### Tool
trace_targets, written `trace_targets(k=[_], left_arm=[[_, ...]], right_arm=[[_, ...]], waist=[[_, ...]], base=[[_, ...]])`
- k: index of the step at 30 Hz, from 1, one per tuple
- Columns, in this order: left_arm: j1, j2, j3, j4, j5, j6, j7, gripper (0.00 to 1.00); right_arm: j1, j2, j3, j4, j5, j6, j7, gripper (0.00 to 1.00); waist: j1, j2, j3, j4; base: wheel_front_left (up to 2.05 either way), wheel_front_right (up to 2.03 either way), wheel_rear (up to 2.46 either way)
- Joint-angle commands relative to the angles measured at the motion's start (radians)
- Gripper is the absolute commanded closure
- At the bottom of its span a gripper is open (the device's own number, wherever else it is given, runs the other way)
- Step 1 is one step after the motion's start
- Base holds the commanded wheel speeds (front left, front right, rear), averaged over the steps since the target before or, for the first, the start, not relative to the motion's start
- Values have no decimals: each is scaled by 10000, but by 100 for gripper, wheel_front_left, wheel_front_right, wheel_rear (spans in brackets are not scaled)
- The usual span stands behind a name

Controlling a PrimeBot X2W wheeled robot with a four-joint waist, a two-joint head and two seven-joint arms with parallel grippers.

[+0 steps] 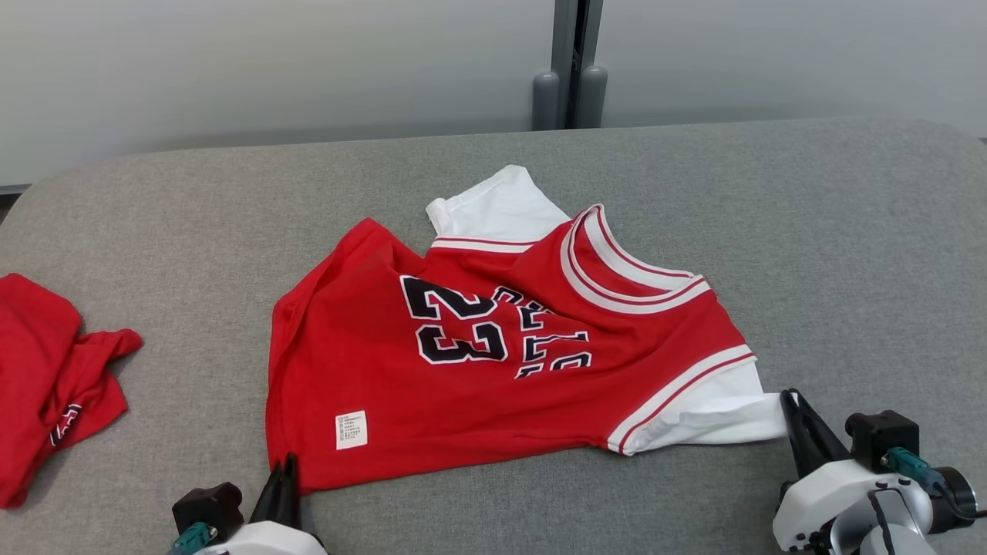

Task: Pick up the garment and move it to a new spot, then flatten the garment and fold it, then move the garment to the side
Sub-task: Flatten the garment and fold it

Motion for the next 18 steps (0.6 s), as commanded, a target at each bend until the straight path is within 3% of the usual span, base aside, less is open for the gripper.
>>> trace_targets(k=[1, 8, 18], left_arm=[[-118, 55, 22, -7, 57, 31, -18, 100], [21, 53, 329, -981, 747, -38, -18, 100], [-1033, 343, 1081, -3547, 1999, -742, -18, 100]], right_arm=[[-58, -72, -22, 33, 74, -3, -47, 100], [-161, -24, -352, -588, 315, -3, -47, 100], [-1666, -543, -309, -2761, 1007, -3, -47, 100]], waist=[[0, 0, -5, 7], [0, 0, -340, 67], [0, 0, -1438, -74]], base=[[0, 0, 0], [0, 0, 0], [0, 0, 0]])
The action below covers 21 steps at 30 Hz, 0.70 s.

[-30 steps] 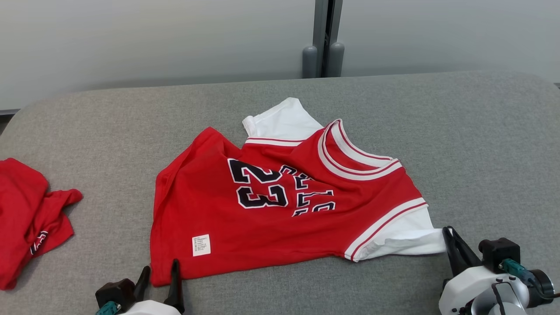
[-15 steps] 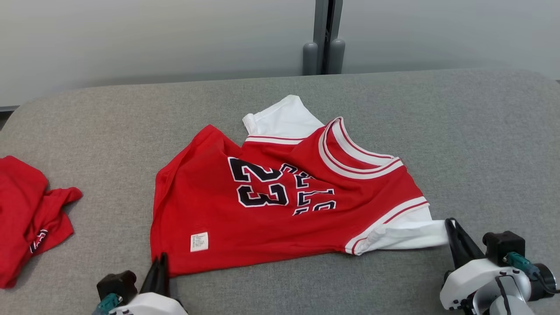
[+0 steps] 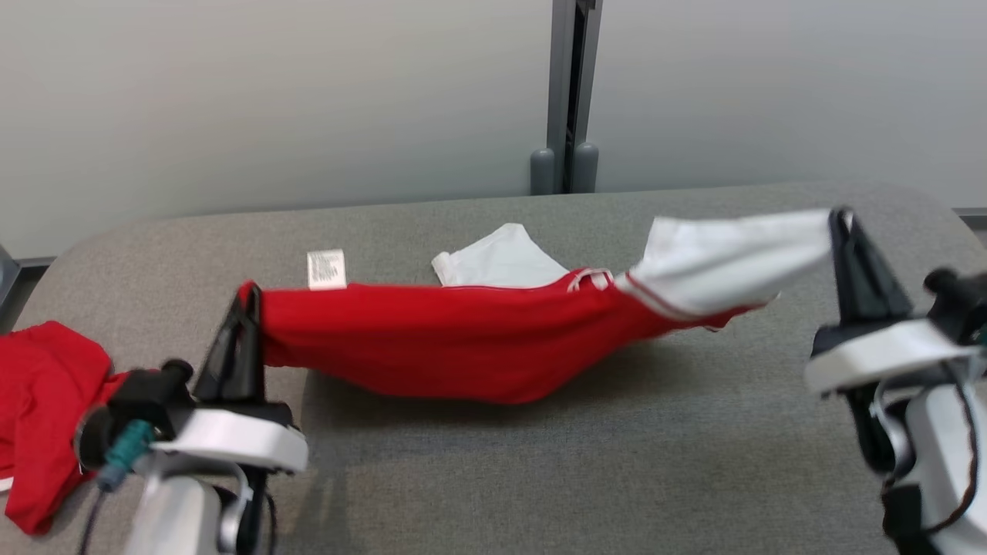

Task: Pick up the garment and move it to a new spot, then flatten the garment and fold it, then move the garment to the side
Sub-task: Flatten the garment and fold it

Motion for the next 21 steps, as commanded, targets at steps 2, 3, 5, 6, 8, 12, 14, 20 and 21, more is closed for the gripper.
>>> trace_targets(k=[2, 3, 5, 6, 8, 12, 14, 20, 21], left_arm=[[-675, 478, 179, -212, 291, -101, -18, 100], [-942, 663, 200, -280, 429, -106, -18, 100], [-1460, 940, 239, -500, 535, -117, 107, 100], [-1748, 1089, 280, -685, 585, -104, 212, 100], [-2351, 1368, 328, -1021, 612, -121, 577, 100], [-3492, 1675, 283, -1504, 536, -239, 1465, 100], [-4012, 1750, 193, -1587, 518, -275, 1878, 100], [-5077, 1726, -296, -822, 837, -313, 2088, 100], [-5319, 1712, -380, -572, 918, -283, 2066, 100]], right_arm=[[-750, -256, 100, -578, 337, -3, -47, 100], [-1025, -387, 175, -783, 375, -3, -47, 100], [-1541, -545, 273, -1080, 616, -3, -46, 100], [-1822, -684, 381, -1205, 649, -3, -41, 100], [-2410, -852, 510, -1415, 852, -3, 135, 100], [-3352, -1233, 688, -1597, 1033, -3, 573, 100], [-3857, -1334, 825, -1552, 1049, -3, 793, 100], [-5081, -1336, 1528, -628, 879, -3, 1134, 100], [-5390, -1338, 1643, -427, 779, -3, 1085, 100]], waist=[[0, 0, -228, -145], [0, 0, -255, -181], [0, 0, -296, -225], [0, 0, -302, -238], [0, 0, -246, -256], [0, 0, 77, -218], [0, 0, 420, -192], [0, 0, 1709, -184], [0, 0, 1936, -192]], base=[[0, 0, 0], [0, 0, 0], [0, 0, 0], [0, 0, 0], [0, 0, 0], [0, 0, 0], [0, 0, 0], [0, 0, 0], [0, 0, 0]])
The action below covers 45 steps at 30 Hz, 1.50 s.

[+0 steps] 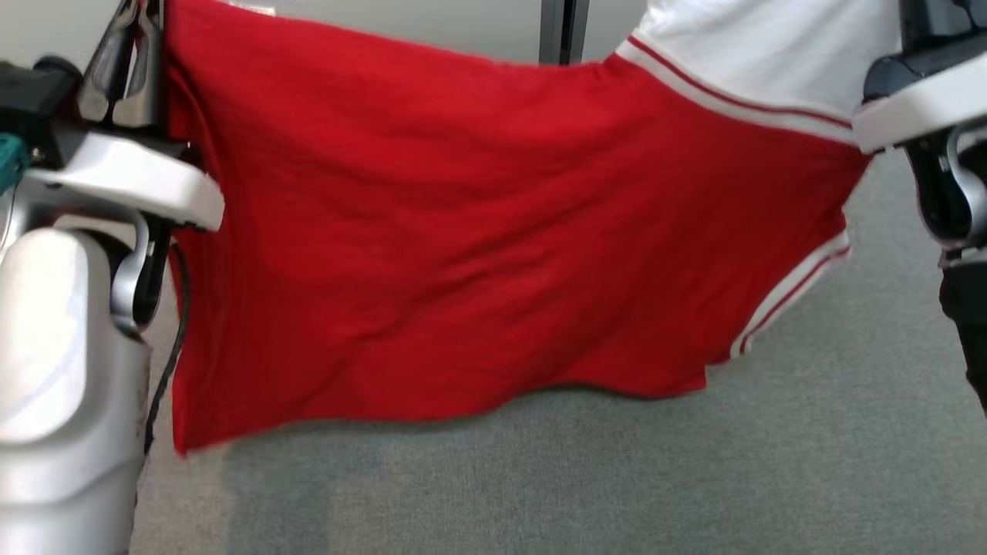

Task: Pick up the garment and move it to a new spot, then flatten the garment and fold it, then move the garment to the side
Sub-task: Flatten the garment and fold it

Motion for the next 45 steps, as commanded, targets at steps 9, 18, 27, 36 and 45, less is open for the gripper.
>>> trace_targets(k=[9, 18, 27, 36, 45], left_arm=[[-4206, 61, -687, 2402, 976, 107, -1056, 100], [-6613, -34, -385, 3640, 856, 338, -2140, 100], [-2138, -373, 485, 2832, 292, 166, -2133, 100], [2309, -1368, 1335, 2367, 228, -66, -2135, 100], [5254, -1726, 1899, 2121, 155, -38, -2136, 100]], right_arm=[[-4256, -226, -87, 2532, -961, -3, -730, 100], [-6501, -351, -1543, 2759, -1926, -4, -1181, 100], [-1723, -449, -1364, 633, -425, -6, -1182, 100], [4121, 18, -1828, -318, 735, -6, -1183, 100], [6679, 336, -1392, 81, 1131, -6, -1185, 100]], waist=[[0, 0, 2249, 11], [0, 0, 2955, -123], [0, 0, 3095, -356], [0, 0, 2302, -389], [0, 0, 609, -635]], base=[[0, 0, 0], [0, 0, 0], [0, 0, 0], [0, 0, 0], [0, 0, 0]])
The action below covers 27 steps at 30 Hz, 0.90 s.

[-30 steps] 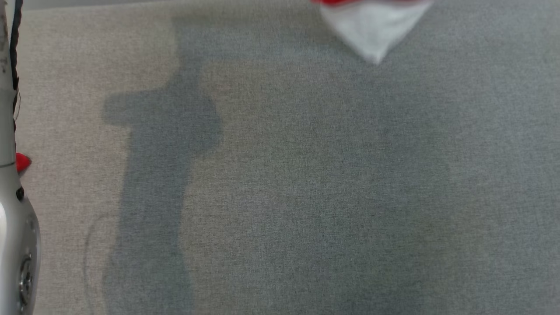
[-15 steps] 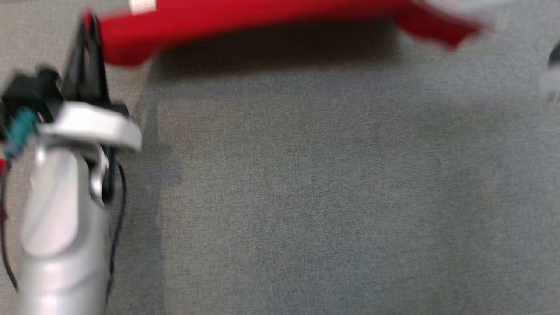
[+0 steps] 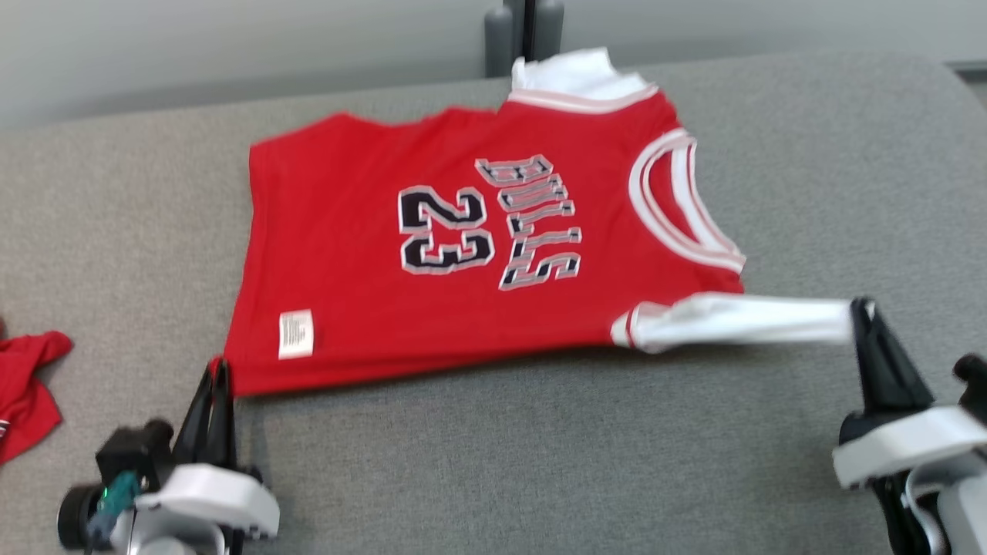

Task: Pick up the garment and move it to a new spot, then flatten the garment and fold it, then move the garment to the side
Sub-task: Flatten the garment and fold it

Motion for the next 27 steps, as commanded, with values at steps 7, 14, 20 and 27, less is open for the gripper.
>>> trace_targets(k=[7, 14, 20, 27], left_arm=[[1790, 56, 225, -154, -471, 265, -2, 100], [3287, 53, -8, -417, -1174, 571, -4, 100], [3523, 46, -232, -676, -1424, 612, -2, 100], [2664, 39, -450, -481, -1203, 622, -3, 100]], right_arm=[[1550, -79, 203, 272, 260, -19, -46, 100], [3010, -147, 248, -166, 486, -19, -47, 100], [3029, -152, 291, -556, 403, -19, -47, 100], [1964, -341, 696, -3, -13, -16, -27, 100]], waist=[[0, 0, -1819, -168], [0, 0, -2530, -98], [0, 0, -2443, 126], [0, 0, -2266, 402]], base=[[0, 0, 0], [0, 0, 0], [0, 0, 0], [0, 0, 0]])
